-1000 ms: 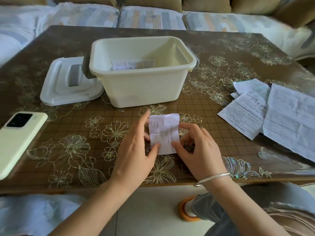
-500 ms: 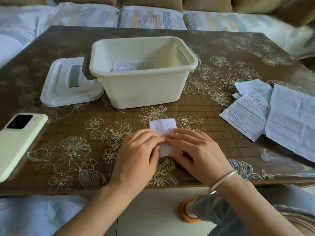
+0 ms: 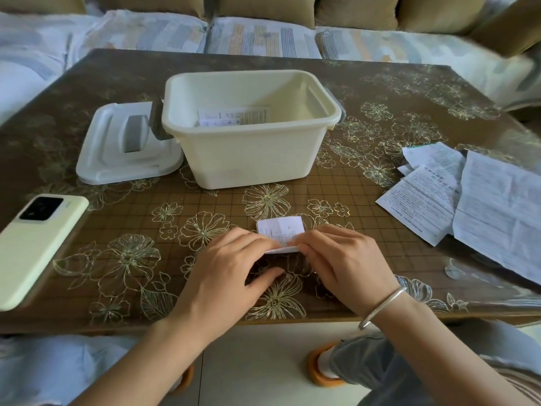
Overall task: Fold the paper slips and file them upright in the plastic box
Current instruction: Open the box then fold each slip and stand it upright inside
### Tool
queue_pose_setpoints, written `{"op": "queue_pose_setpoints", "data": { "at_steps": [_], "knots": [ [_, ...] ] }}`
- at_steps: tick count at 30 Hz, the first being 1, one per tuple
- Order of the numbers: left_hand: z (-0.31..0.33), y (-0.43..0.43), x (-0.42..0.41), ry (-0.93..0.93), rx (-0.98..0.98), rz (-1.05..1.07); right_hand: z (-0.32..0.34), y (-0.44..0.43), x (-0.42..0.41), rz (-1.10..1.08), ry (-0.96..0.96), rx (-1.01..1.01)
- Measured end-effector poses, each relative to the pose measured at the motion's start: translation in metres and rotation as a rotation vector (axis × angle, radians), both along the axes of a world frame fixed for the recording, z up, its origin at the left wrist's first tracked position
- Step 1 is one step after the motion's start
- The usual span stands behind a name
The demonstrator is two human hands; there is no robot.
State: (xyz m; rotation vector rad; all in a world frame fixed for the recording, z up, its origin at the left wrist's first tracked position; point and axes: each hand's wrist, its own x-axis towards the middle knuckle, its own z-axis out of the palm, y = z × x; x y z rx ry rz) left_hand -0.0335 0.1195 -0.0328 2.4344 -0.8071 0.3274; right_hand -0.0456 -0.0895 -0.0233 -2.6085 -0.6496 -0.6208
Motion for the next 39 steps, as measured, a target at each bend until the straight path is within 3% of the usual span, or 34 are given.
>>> {"op": "queue_pose_setpoints", "data": {
  "at_steps": [6, 10, 18, 21, 24, 28, 31, 39],
  "knots": [
    [0.0, -0.008, -0.006, -0.055, -0.147, 0.107, -0.005, 0.009, -0.007, -0.09, 0.028, 0.201],
    [0.0, -0.015, -0.004, 0.015, -0.186, 0.188, -0.008, 0.018, 0.002, -0.169, 0.074, 0.273],
    [0.001, -0.02, -0.001, -0.079, -0.03, 0.273, -0.011, 0.026, 0.008, -0.204, 0.034, 0.094],
    [0.001, -0.02, -0.002, -0.204, 0.049, 0.21, -0.01, 0.026, 0.009, -0.17, -0.044, 0.032],
    [0.005, -0.013, -0.003, -0.195, 0.134, 0.098, -0.011, 0.022, 0.012, -0.091, -0.087, -0.034],
    [0.019, 0.01, 0.012, -0.116, 0.213, -0.142, -0.004, 0.01, 0.012, 0.035, 0.032, -0.106],
    [0.024, 0.013, 0.027, -0.175, 0.31, -0.277, 0.0, 0.006, 0.009, 0.084, 0.126, -0.156],
    [0.04, 0.007, 0.033, -0.157, 0.148, -0.18, 0.04, 0.017, 0.02, 0.058, 0.057, -0.187]
  ]
}}
